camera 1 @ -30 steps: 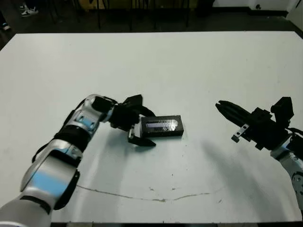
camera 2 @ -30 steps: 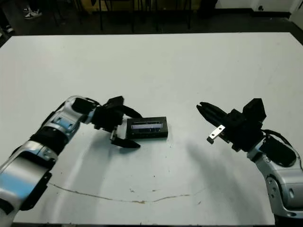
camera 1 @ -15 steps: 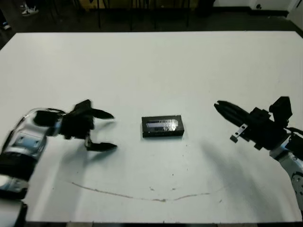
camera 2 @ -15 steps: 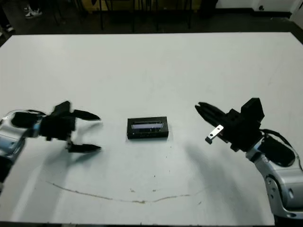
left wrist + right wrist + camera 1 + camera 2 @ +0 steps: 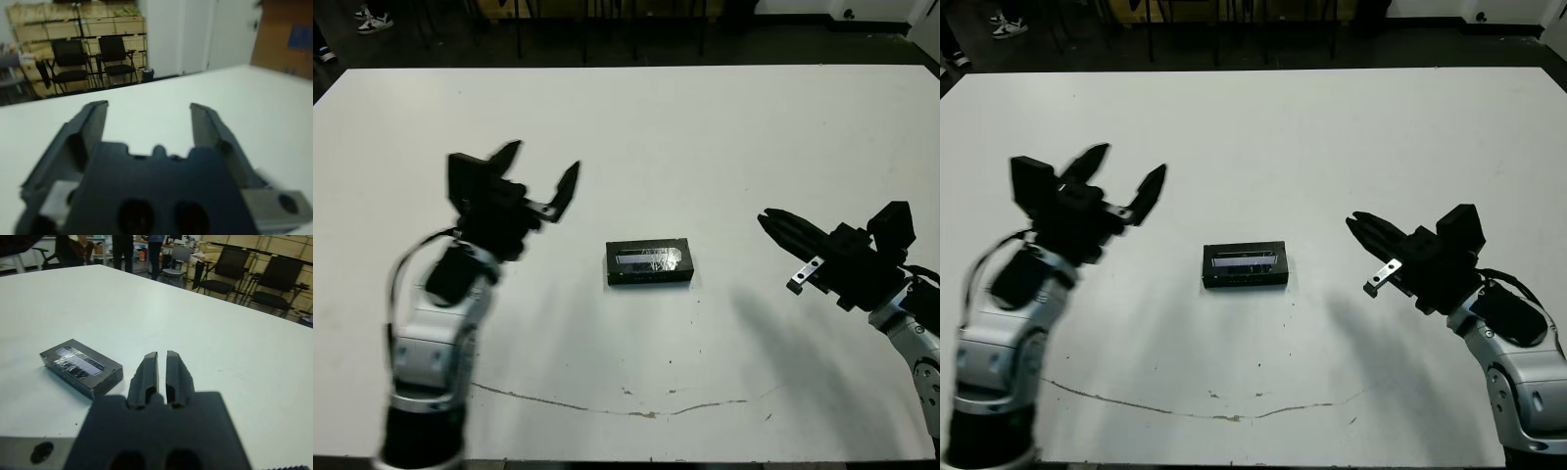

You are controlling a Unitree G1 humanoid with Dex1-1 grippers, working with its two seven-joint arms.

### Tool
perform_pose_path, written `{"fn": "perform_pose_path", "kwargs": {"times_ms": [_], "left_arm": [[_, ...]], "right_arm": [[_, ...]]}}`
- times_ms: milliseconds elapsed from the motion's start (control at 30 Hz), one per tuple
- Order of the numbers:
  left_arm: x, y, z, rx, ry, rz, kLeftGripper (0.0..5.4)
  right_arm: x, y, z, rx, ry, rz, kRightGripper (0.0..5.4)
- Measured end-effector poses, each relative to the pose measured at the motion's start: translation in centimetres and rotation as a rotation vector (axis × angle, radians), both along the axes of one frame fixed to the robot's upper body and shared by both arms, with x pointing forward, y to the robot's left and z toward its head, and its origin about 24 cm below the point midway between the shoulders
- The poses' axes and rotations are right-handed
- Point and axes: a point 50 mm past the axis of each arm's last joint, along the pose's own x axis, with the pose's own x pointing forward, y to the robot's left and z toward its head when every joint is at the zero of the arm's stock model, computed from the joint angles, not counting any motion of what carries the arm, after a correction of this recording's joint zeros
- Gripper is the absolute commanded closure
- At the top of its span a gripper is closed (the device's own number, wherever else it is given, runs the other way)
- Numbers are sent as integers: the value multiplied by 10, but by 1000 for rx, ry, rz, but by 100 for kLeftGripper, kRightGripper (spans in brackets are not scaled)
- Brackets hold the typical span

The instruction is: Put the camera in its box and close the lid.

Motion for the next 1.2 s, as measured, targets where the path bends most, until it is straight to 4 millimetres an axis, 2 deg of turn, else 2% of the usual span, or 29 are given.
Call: {"fn": "perform_pose_path", "kwargs": {"times_ms": [167, 200, 233, 367, 467, 533, 933, 1200], "left_arm": [[-1, -44, -11, -10, 103, -93, 348], [-1, -47, -12, -8, 111, -97, 368], [-2, -60, -20, 7, 155, -119, 381], [1, -77, -49, 89, 247, -129, 440], [4, -80, -73, 150, 319, -122, 499], [6, -82, -76, 165, 318, -119, 537], [12, -83, -92, 216, 376, -116, 539], [8, -78, -89, 195, 371, -144, 539]], "right_arm": [[0, -1, -3, 30, -21, -36, 540], [0, -1, -3, 31, -20, -40, 540], [0, -4, -4, 39, -20, -55, 540], [0, -5, -4, 47, -26, -68, 540], [-1, -4, -4, 55, -27, -72, 540], [-1, -4, -4, 58, -26, -71, 540], [-2, 2, -1, 55, -35, -45, 540], [-4, 6, 1, 57, -26, -29, 540]]}}
